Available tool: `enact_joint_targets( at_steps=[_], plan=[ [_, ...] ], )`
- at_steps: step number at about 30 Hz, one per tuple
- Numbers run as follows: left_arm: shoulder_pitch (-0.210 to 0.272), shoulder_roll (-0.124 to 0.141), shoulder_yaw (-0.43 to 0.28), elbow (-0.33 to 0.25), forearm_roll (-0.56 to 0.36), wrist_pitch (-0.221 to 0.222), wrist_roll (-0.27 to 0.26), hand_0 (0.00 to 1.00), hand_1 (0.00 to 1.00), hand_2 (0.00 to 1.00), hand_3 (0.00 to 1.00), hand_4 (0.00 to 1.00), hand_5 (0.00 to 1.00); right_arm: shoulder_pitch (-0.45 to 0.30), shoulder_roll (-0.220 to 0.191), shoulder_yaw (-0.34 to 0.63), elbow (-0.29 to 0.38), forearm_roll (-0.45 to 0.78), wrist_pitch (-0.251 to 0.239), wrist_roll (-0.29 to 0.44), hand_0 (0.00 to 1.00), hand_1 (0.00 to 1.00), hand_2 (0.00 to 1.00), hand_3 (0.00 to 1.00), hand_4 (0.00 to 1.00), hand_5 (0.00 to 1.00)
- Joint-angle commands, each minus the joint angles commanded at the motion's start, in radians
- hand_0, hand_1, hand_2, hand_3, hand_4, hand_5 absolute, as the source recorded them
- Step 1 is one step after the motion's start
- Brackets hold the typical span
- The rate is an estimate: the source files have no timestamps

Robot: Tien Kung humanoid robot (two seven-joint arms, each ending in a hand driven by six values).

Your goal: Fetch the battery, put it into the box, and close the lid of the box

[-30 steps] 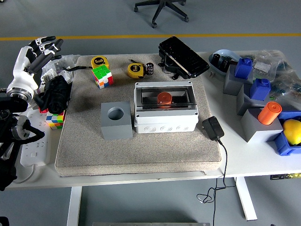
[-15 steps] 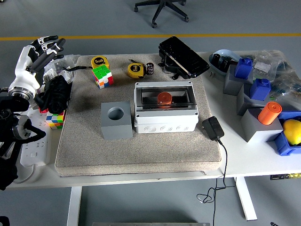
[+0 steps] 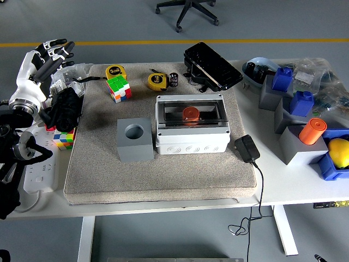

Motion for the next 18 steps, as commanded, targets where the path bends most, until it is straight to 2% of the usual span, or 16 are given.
enact_joint_targets(
  at_steps=[6,18],
  plan=[
    [0.004,0.006,0.008,-0.001,0.001,0.001,-0.002,0.552,0.625,0.601,0.614,0.988,0.367,0.004,0.0,-0.027,0.004,0.009,0.013,-0.004,0.676,0.642,0.665,0.55,0.874,0.426],
    [0.004,0.019,0.031,-0.006,0.007,-0.003,0.002,0.551,0.624,0.601,0.615,0.987,0.367,0.011,-0.002,-0.024,0.002,0.007,0.002,-0.004,0.676,0.643,0.665,0.551,0.874,0.427]
  ],
)
